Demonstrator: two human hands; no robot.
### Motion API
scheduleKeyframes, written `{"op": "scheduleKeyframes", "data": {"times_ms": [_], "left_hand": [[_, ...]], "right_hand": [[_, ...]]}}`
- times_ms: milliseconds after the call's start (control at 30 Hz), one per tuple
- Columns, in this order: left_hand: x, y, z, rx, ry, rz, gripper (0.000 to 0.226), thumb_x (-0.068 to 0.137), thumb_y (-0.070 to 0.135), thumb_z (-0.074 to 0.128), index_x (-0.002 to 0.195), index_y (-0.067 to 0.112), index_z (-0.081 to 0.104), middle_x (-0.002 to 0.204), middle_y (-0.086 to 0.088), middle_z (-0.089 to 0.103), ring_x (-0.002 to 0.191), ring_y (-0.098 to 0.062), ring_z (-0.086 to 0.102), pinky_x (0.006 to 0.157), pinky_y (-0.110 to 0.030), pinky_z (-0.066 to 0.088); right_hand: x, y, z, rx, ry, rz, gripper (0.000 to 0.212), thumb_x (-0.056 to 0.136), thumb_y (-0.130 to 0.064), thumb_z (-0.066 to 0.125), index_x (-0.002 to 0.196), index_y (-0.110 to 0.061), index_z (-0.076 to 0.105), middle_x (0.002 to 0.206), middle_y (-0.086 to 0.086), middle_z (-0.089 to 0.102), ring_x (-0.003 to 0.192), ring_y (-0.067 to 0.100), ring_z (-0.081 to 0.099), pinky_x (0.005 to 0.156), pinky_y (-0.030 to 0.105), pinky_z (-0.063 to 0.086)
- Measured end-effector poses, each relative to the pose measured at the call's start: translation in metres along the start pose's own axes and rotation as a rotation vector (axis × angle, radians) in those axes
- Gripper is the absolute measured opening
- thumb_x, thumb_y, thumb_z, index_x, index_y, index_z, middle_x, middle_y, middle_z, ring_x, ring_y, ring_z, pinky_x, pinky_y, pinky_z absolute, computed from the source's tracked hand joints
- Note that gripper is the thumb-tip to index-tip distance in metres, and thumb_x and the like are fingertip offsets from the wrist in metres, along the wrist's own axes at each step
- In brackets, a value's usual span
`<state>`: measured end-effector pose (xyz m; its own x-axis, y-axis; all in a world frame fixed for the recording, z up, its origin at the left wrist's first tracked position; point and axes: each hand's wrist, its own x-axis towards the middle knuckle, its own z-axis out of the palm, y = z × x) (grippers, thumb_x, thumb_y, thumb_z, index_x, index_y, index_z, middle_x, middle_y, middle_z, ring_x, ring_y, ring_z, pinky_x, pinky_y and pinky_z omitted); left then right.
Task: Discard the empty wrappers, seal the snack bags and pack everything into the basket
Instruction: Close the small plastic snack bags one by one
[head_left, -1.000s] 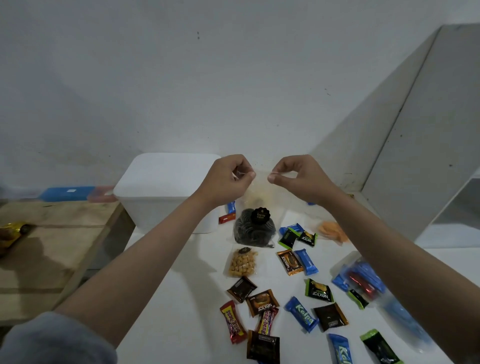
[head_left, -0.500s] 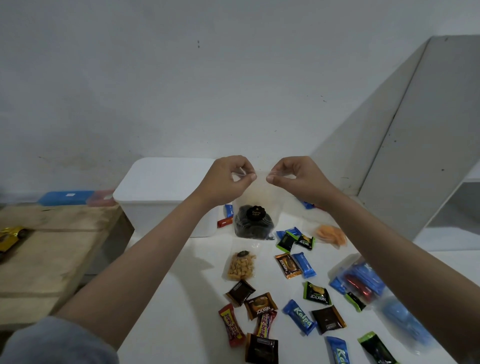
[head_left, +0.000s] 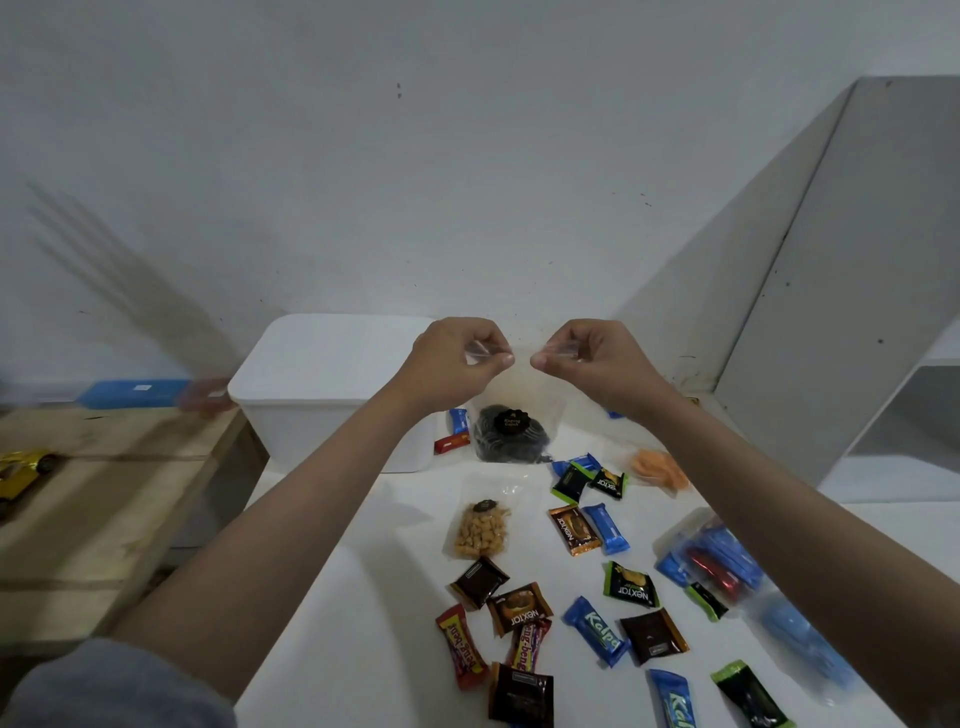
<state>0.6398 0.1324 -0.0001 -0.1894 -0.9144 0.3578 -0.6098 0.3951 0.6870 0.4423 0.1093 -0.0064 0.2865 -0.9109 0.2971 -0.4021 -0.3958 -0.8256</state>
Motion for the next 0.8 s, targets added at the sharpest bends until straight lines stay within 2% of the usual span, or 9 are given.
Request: {"op": "scheduleKeyframes", "data": {"times_ms": [133,200,233,300,367,467,567,700,800], "left_hand": [[0.001,-0.004,0.003,-0.01,-0.001,-0.005,0.007,0.084,0.029,0.067,0.077,0.03,0.066,0.085,0.015,0.07,0.093,-0.007,0.065,0.094,-0.045,0.049],[0.002,-0.006,0.003,0.026,-0.009,0.005,0.005,0.08,0.037,0.065,0.076,0.034,0.065,0.083,0.019,0.069,0.092,-0.004,0.065,0.097,-0.048,0.045],[0.003,-0.005,0.004,0.054,-0.018,0.012,0.005,0.079,0.038,0.064,0.077,0.034,0.065,0.081,0.021,0.068,0.092,-0.002,0.065,0.099,-0.048,0.042],[0.004,-0.002,0.004,0.112,-0.029,0.015,0.006,0.081,0.037,0.067,0.082,0.031,0.066,0.083,0.023,0.066,0.096,-0.003,0.064,0.102,-0.042,0.034],[0.005,0.0,0.005,0.17,-0.026,0.023,0.007,0.084,0.036,0.066,0.085,0.029,0.067,0.086,0.021,0.067,0.099,-0.003,0.063,0.1,-0.037,0.028],[0.006,0.0,0.005,0.128,-0.024,0.036,0.006,0.083,0.035,0.065,0.077,0.036,0.064,0.083,0.021,0.068,0.095,-0.003,0.064,0.103,-0.045,0.035],[0.006,-0.003,0.005,0.044,-0.008,0.019,0.008,0.078,0.038,0.063,0.07,0.039,0.062,0.078,0.025,0.068,0.091,0.001,0.065,0.1,-0.049,0.041],[0.007,-0.004,0.006,-0.004,0.009,0.0,0.009,0.074,0.043,0.061,0.073,0.035,0.066,0.078,0.023,0.069,0.09,0.0,0.065,0.098,-0.049,0.043],[0.006,-0.005,0.007,-0.026,0.011,-0.018,0.008,0.073,0.044,0.062,0.071,0.037,0.065,0.078,0.025,0.069,0.092,-0.001,0.065,0.099,-0.05,0.042]], "right_hand": [[-0.004,-0.002,0.0,0.037,-0.01,-0.003,0.016,0.079,-0.015,0.075,0.074,-0.005,0.065,0.072,0.0,0.066,0.068,0.001,0.064,0.069,0.021,0.049],[-0.007,-0.007,-0.001,0.068,-0.017,-0.01,0.014,0.082,-0.007,0.071,0.08,0.006,0.064,0.078,0.012,0.065,0.049,-0.005,0.058,0.053,0.007,0.043],[-0.009,-0.01,-0.001,0.077,-0.021,-0.01,0.013,0.083,-0.003,0.069,0.083,0.009,0.064,0.082,0.016,0.064,0.041,-0.006,0.054,0.045,0.004,0.038],[-0.009,-0.009,-0.001,0.092,-0.029,-0.016,0.01,0.084,-0.001,0.067,0.085,0.008,0.064,0.086,0.018,0.063,0.036,-0.007,0.051,0.038,0.004,0.035],[-0.007,-0.006,0.0,0.102,-0.027,-0.011,0.008,0.083,-0.004,0.069,0.081,0.002,0.065,0.082,0.016,0.064,0.039,-0.005,0.053,0.041,0.005,0.037],[-0.004,-0.001,-0.001,0.154,-0.023,0.009,0.012,0.078,-0.01,0.074,0.077,-0.001,0.067,0.072,0.006,0.066,0.053,-0.002,0.059,0.06,0.014,0.048],[-0.004,0.002,-0.002,0.287,-0.025,0.058,0.003,0.081,0.003,0.068,0.083,0.003,0.065,0.055,-0.005,0.063,0.037,-0.002,0.052,0.042,0.006,0.039],[0.0,0.012,0.002,0.354,0.021,0.077,0.016,0.076,0.004,0.072,0.068,-0.003,0.061,0.059,-0.007,0.065,0.057,0.003,0.061,0.058,0.014,0.047],[0.002,0.014,0.005,0.39,0.043,0.071,0.023,0.074,0.009,0.071,0.062,-0.004,0.056,0.059,-0.005,0.059,0.057,0.006,0.058,0.06,0.016,0.047]]}}
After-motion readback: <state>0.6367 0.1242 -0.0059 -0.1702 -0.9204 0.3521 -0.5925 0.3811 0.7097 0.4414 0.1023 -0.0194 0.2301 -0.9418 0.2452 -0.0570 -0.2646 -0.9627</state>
